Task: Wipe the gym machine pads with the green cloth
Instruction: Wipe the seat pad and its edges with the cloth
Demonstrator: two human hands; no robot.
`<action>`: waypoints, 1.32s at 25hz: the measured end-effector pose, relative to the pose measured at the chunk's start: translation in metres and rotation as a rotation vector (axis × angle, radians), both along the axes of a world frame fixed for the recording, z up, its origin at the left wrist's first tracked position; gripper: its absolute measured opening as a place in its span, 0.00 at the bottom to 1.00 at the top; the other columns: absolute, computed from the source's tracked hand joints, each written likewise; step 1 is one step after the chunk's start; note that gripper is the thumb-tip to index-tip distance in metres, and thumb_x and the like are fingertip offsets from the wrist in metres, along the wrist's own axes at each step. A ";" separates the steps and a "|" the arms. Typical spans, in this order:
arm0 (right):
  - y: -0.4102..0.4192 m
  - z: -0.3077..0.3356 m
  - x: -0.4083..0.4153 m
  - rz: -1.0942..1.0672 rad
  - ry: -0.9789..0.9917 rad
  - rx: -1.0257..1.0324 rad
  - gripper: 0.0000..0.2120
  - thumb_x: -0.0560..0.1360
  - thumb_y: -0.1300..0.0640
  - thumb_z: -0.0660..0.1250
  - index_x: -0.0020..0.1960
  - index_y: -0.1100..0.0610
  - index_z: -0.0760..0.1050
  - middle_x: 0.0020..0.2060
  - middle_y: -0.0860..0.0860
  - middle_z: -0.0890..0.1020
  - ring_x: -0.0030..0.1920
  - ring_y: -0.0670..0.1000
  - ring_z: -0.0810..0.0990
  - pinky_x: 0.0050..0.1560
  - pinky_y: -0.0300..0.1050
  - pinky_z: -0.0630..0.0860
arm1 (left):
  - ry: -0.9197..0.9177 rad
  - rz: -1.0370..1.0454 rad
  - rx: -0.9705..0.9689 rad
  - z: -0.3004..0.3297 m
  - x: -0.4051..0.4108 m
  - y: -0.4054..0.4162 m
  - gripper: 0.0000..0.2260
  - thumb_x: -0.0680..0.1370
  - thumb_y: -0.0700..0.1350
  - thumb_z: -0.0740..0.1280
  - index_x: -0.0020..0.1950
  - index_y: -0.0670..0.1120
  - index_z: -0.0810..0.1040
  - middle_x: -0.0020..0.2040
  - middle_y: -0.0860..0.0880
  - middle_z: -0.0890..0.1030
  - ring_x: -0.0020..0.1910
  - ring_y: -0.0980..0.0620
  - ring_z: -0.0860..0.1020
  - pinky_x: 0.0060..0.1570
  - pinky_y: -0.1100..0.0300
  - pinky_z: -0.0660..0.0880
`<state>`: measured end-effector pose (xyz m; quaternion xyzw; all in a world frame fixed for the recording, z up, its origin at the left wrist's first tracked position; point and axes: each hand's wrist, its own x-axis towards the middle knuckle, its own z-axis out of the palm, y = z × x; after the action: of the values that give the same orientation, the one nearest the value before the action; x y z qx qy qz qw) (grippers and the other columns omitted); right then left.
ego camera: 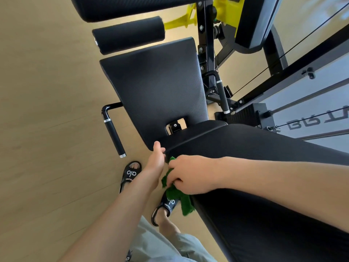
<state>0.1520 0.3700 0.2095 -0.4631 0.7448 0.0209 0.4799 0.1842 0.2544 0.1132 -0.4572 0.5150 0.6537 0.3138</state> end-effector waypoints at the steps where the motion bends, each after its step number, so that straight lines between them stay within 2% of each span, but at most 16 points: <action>1: -0.004 -0.007 -0.008 -0.042 -0.049 -0.019 0.19 0.83 0.55 0.54 0.67 0.49 0.78 0.63 0.50 0.75 0.63 0.52 0.72 0.64 0.43 0.68 | -0.020 0.040 0.034 -0.003 -0.003 0.001 0.30 0.82 0.62 0.45 0.75 0.46 0.68 0.73 0.44 0.71 0.72 0.42 0.69 0.70 0.45 0.63; 3: -0.013 -0.036 -0.026 -0.109 -0.120 -0.020 0.18 0.83 0.55 0.54 0.68 0.50 0.77 0.66 0.49 0.75 0.65 0.51 0.72 0.67 0.46 0.68 | -0.058 0.089 0.073 -0.012 -0.007 -0.001 0.32 0.82 0.62 0.45 0.73 0.42 0.69 0.69 0.40 0.75 0.68 0.40 0.73 0.67 0.45 0.68; 5: -0.024 -0.071 -0.040 -0.122 -0.093 0.019 0.19 0.83 0.53 0.53 0.69 0.49 0.75 0.64 0.52 0.75 0.64 0.55 0.74 0.67 0.53 0.71 | -0.088 0.127 0.050 -0.025 -0.010 -0.007 0.34 0.82 0.63 0.43 0.70 0.40 0.73 0.65 0.38 0.78 0.63 0.42 0.77 0.63 0.48 0.73; 8: -0.030 -0.106 -0.060 -0.144 -0.040 0.075 0.21 0.84 0.48 0.50 0.74 0.44 0.69 0.60 0.55 0.76 0.59 0.57 0.76 0.60 0.53 0.73 | -0.141 0.172 0.014 -0.036 -0.011 -0.009 0.33 0.82 0.63 0.43 0.70 0.41 0.73 0.53 0.42 0.80 0.48 0.49 0.78 0.42 0.56 0.73; 9: -0.029 -0.110 -0.066 -0.165 -0.042 0.067 0.21 0.84 0.48 0.50 0.73 0.44 0.70 0.59 0.55 0.77 0.59 0.56 0.76 0.59 0.53 0.74 | -0.159 0.165 -0.002 -0.036 -0.013 -0.005 0.32 0.82 0.63 0.44 0.69 0.41 0.74 0.49 0.43 0.79 0.45 0.50 0.78 0.39 0.57 0.72; 10: -0.027 -0.113 -0.070 -0.195 -0.052 0.057 0.20 0.84 0.48 0.51 0.72 0.44 0.71 0.59 0.54 0.78 0.59 0.56 0.77 0.59 0.52 0.74 | -0.165 0.162 -0.010 -0.037 -0.017 0.000 0.32 0.82 0.63 0.44 0.67 0.42 0.75 0.49 0.42 0.80 0.45 0.49 0.78 0.39 0.57 0.73; 11: -0.023 -0.114 -0.072 -0.241 -0.068 0.044 0.20 0.84 0.48 0.51 0.71 0.45 0.72 0.58 0.54 0.79 0.59 0.55 0.78 0.59 0.52 0.74 | -0.174 0.163 -0.031 -0.034 -0.022 0.005 0.33 0.80 0.66 0.45 0.66 0.43 0.75 0.52 0.41 0.80 0.49 0.47 0.79 0.44 0.55 0.75; 13: -0.012 -0.112 -0.074 -0.332 -0.094 0.031 0.18 0.83 0.48 0.52 0.67 0.48 0.74 0.54 0.52 0.81 0.55 0.54 0.79 0.58 0.53 0.76 | -0.192 0.165 -0.073 -0.028 -0.030 0.015 0.42 0.70 0.73 0.46 0.70 0.46 0.73 0.65 0.41 0.76 0.62 0.44 0.76 0.62 0.49 0.71; 14: -0.005 -0.111 -0.076 -0.364 -0.082 0.029 0.17 0.83 0.48 0.52 0.64 0.48 0.75 0.52 0.52 0.80 0.53 0.54 0.79 0.57 0.54 0.76 | -0.206 0.146 -0.118 -0.026 -0.034 0.018 0.43 0.69 0.74 0.46 0.73 0.48 0.70 0.70 0.41 0.73 0.67 0.42 0.72 0.68 0.44 0.67; 16: 0.012 -0.108 -0.084 -0.415 0.003 0.044 0.15 0.82 0.48 0.52 0.60 0.49 0.76 0.51 0.52 0.81 0.53 0.55 0.79 0.57 0.55 0.77 | -0.237 0.080 -0.167 -0.019 -0.041 0.023 0.38 0.76 0.70 0.45 0.78 0.48 0.63 0.75 0.41 0.66 0.72 0.40 0.66 0.72 0.41 0.60; 19: 0.052 -0.107 -0.111 -0.434 0.104 0.141 0.17 0.81 0.47 0.51 0.62 0.47 0.75 0.53 0.52 0.80 0.58 0.56 0.79 0.60 0.55 0.76 | -0.254 -0.053 -0.240 -0.012 -0.045 0.029 0.32 0.82 0.62 0.46 0.80 0.43 0.55 0.78 0.40 0.58 0.76 0.40 0.59 0.73 0.43 0.55; 21: 0.086 -0.105 -0.135 -0.457 0.179 0.235 0.19 0.81 0.47 0.50 0.64 0.45 0.74 0.58 0.53 0.81 0.59 0.57 0.78 0.61 0.56 0.75 | -0.222 -0.178 -0.287 -0.009 -0.046 0.036 0.30 0.83 0.60 0.48 0.80 0.44 0.56 0.79 0.39 0.56 0.77 0.41 0.56 0.73 0.44 0.54; 25: 0.139 -0.106 -0.164 -0.554 0.277 0.419 0.21 0.82 0.48 0.48 0.68 0.47 0.73 0.64 0.58 0.78 0.61 0.60 0.77 0.62 0.55 0.74 | -0.199 -0.323 -0.396 -0.016 -0.045 0.045 0.26 0.83 0.55 0.56 0.78 0.44 0.58 0.76 0.39 0.60 0.73 0.41 0.64 0.68 0.46 0.64; 28: 0.128 -0.108 -0.161 -0.586 0.303 0.462 0.21 0.80 0.47 0.49 0.66 0.50 0.73 0.65 0.59 0.77 0.64 0.62 0.74 0.62 0.55 0.73 | -0.185 -0.333 -0.459 -0.022 -0.045 0.046 0.24 0.83 0.52 0.56 0.77 0.44 0.59 0.74 0.39 0.65 0.68 0.41 0.70 0.63 0.47 0.69; 30: 0.101 -0.108 -0.142 -0.475 0.323 0.427 0.23 0.79 0.46 0.49 0.67 0.51 0.72 0.66 0.58 0.75 0.66 0.63 0.71 0.63 0.58 0.72 | -0.178 -0.331 -0.476 -0.023 -0.044 0.046 0.23 0.83 0.51 0.56 0.76 0.43 0.61 0.74 0.38 0.65 0.69 0.40 0.69 0.63 0.47 0.68; 33: 0.054 -0.107 -0.117 -0.305 0.227 0.317 0.24 0.80 0.46 0.49 0.71 0.52 0.70 0.69 0.58 0.73 0.69 0.62 0.68 0.66 0.60 0.68 | -0.161 -0.353 -0.519 -0.028 -0.042 0.046 0.22 0.83 0.51 0.57 0.74 0.42 0.63 0.72 0.36 0.67 0.70 0.39 0.68 0.63 0.48 0.68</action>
<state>0.0350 0.4237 0.1021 -0.2588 0.8426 0.1168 0.4577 0.1425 0.3000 0.0856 -0.4759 0.7092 0.3978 0.3353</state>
